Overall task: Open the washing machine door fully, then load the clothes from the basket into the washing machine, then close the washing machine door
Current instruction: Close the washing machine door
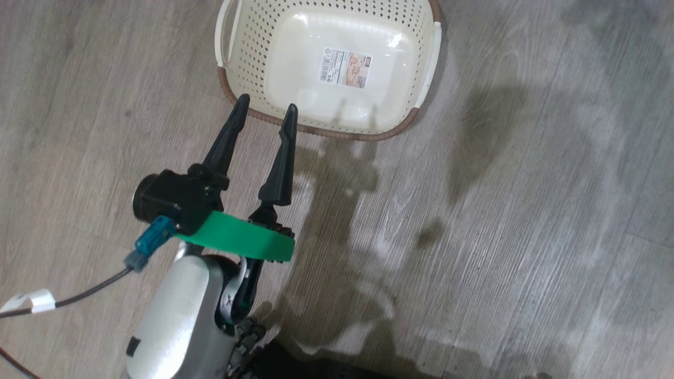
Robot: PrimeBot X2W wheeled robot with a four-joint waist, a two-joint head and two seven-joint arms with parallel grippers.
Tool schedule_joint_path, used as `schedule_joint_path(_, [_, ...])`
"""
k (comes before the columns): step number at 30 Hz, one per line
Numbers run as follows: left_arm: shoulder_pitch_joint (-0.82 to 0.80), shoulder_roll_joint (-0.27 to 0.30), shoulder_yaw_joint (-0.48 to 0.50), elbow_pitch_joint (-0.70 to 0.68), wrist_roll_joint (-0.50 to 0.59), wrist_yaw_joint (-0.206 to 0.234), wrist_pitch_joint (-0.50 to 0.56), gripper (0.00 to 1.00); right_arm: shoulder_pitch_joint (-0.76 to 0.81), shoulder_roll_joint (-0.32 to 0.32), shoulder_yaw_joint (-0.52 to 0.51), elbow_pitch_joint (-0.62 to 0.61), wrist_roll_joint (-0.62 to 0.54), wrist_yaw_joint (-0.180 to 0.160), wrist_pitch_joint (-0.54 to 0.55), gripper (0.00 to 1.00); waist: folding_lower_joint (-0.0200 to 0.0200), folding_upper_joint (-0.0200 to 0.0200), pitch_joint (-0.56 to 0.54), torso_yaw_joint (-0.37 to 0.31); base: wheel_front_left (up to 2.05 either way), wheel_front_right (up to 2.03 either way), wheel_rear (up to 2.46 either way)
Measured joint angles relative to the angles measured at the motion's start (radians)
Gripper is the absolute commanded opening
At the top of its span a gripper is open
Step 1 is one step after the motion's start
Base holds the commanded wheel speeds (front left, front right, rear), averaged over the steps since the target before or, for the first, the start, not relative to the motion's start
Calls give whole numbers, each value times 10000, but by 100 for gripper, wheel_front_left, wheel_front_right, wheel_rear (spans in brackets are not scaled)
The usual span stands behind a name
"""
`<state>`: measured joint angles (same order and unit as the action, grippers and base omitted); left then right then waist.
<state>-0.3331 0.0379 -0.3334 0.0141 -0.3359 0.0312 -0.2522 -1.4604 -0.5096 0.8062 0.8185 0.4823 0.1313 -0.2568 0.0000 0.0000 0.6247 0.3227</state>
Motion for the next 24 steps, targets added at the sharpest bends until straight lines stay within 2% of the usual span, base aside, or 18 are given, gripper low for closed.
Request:
schedule_joint_path(5, [-103, -6, -4, 2, -167, 4, 0, 100, -677, 433, 4, 1039, 119, 15, 0, 0, 0, 0, 117, 61, 0, 0, 0])
schedule_joint_path(11, [-171, -12, -117, 4, -180, 44, 0, 100, -992, 965, -495, 1845, 90, 102, 0, 0, 0, 0, 146, 114, 0, 0, 0])
schedule_joint_path(18, [-170, -12, -90, 27, -176, 73, 0, 100, -966, 1156, -882, 1866, -2, 102, 0, 0, 0, 0, -46, 22, 0, 0, 0])
schedule_joint_path(24, [-136, -15, 163, 125, -40, 54, 0, 100, -141, 1091, -1728, 1189, 82, 71, 0, 0, 0, 1, -597, -222, 0, 0, 0])
